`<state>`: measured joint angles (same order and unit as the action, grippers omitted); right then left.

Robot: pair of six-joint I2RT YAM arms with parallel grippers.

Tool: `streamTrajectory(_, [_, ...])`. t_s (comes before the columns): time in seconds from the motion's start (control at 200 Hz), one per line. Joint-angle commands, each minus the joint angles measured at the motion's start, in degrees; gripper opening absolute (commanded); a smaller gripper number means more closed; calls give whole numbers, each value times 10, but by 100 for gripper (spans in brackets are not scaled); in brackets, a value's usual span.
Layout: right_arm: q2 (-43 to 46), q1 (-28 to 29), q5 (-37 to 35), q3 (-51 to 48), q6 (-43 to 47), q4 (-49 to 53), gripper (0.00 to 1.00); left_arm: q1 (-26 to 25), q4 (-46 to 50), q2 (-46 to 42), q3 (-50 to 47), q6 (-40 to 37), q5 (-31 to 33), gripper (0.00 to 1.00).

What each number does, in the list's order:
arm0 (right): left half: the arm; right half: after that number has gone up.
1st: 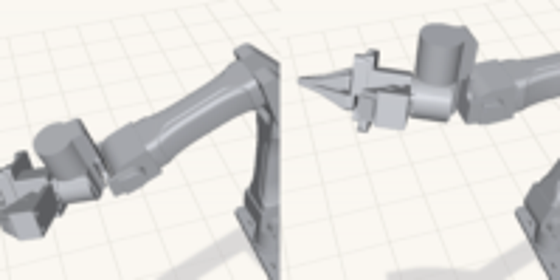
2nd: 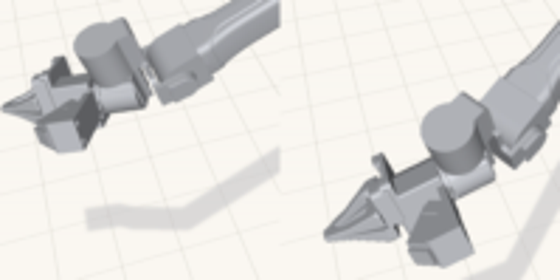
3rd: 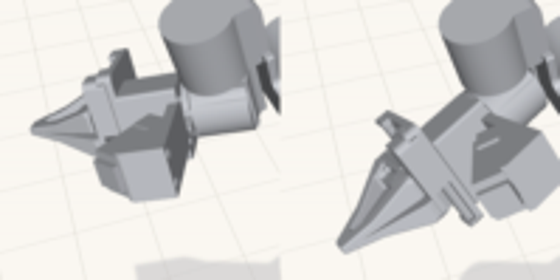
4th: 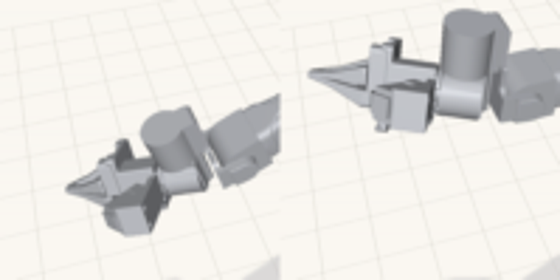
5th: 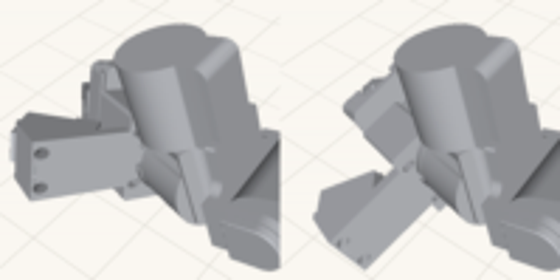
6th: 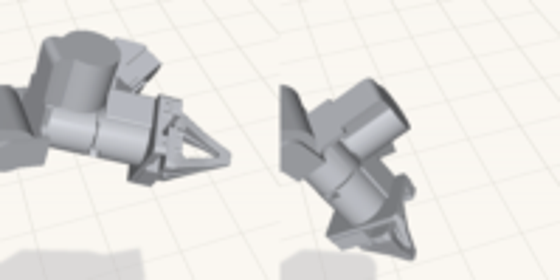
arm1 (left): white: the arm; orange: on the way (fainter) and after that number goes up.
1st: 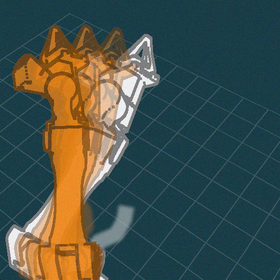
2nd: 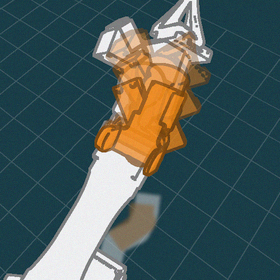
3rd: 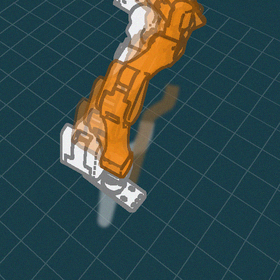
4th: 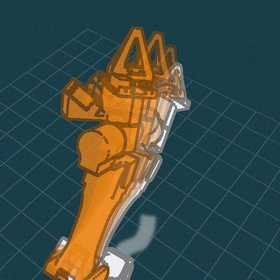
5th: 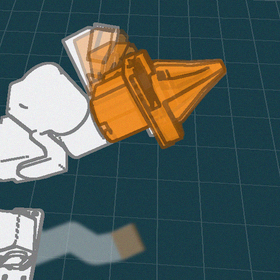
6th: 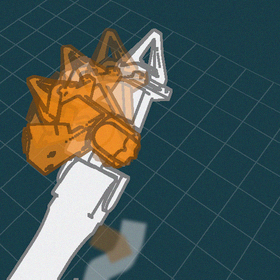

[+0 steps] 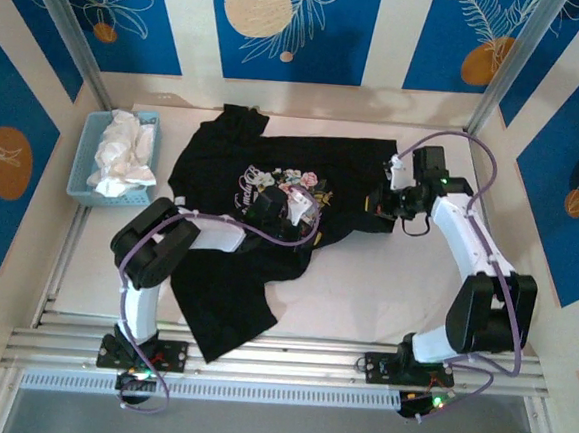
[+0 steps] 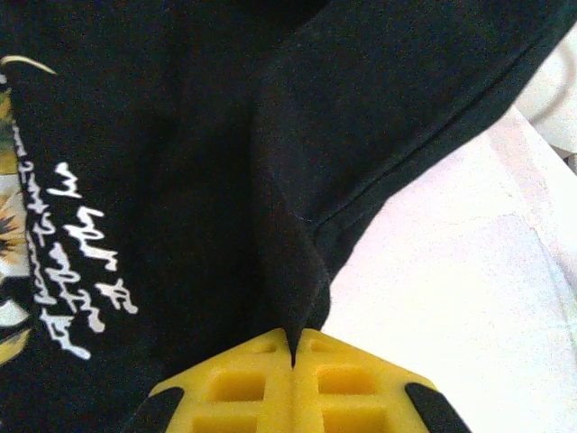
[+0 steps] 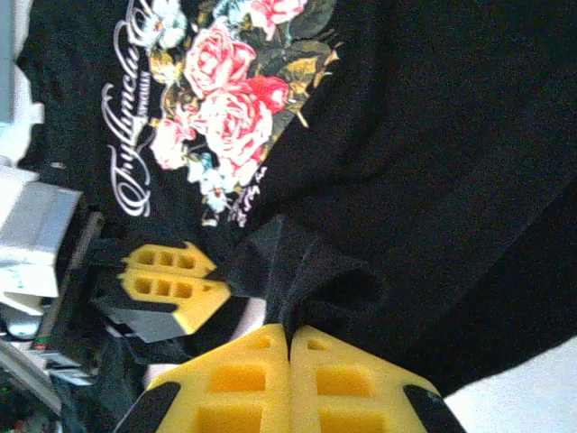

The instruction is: Fold the inside-out t-shirt

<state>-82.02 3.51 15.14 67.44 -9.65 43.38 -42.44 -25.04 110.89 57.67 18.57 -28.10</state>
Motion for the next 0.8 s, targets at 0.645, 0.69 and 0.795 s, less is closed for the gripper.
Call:
streamTrajectory(0.645, [67, -97, -38, -105, -138, -174, 0, 32, 383, -422, -223, 19, 322, 67])
streamTrajectory(0.69, [62, -94, -40, -106, -139, -178, 0, 54, 394, -424, -225, 28, 312, 68])
streamTrajectory(0.795, [54, -93, -43, -102, -134, -182, 0, 99, 371, -387, -208, 39, 275, 68])
